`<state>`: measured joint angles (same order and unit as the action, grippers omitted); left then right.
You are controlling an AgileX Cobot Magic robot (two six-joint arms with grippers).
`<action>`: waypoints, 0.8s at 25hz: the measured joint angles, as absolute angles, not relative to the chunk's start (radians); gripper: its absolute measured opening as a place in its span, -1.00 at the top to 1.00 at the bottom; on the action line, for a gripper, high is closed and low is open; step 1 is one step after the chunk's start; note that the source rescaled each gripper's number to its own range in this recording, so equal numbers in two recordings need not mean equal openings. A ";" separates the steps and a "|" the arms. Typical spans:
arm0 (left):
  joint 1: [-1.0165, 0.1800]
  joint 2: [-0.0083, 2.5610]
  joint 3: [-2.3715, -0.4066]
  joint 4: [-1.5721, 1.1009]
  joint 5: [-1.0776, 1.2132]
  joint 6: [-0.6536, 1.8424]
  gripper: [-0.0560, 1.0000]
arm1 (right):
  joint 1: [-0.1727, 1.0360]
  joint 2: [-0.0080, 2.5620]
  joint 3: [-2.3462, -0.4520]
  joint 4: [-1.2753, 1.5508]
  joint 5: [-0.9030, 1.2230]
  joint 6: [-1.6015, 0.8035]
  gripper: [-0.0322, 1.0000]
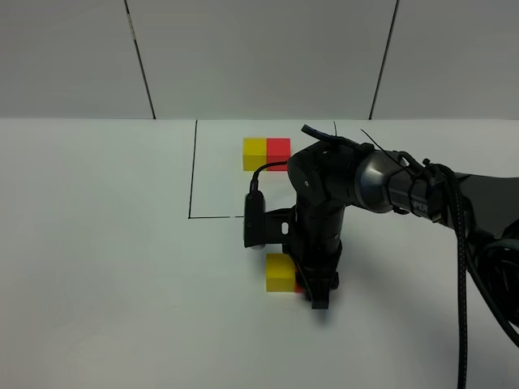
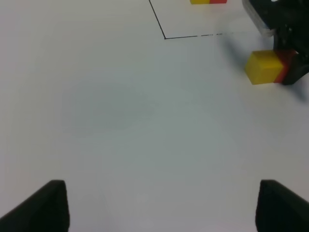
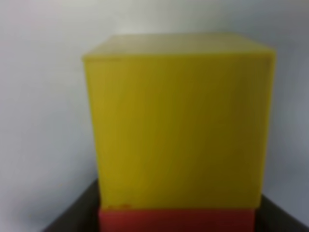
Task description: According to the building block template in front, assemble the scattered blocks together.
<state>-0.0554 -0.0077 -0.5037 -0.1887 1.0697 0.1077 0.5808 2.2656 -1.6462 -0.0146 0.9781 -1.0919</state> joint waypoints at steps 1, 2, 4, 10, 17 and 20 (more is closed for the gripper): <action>-0.055 -0.008 -0.504 -0.189 1.070 0.108 -0.36 | 0.581 2.261 -1.646 -0.015 0.980 -1.092 0.29; -0.055 -0.008 -0.504 -0.189 1.070 0.108 -0.36 | 0.581 2.254 -1.646 -0.015 0.982 -1.092 -0.02; -0.055 -0.008 -0.504 -0.189 1.070 0.108 -0.36 | 0.581 2.231 -1.646 -0.015 0.983 -1.085 -0.61; -0.055 -0.008 -0.504 -0.189 1.070 0.108 -0.36 | 0.591 2.097 -1.645 -0.015 0.998 -0.919 -1.00; -0.055 -0.008 -0.504 -0.189 1.070 0.108 -0.36 | 0.489 1.860 -1.611 -0.035 1.016 -0.359 -1.00; -0.055 -0.008 -0.504 -0.189 1.070 0.108 -0.36 | 0.372 1.741 -1.478 -0.059 0.979 -0.212 -1.00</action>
<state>-0.0554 -0.0077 -0.5037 -0.1887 1.0697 0.1077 0.3725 1.7411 -1.4781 -0.0590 0.9788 -0.2120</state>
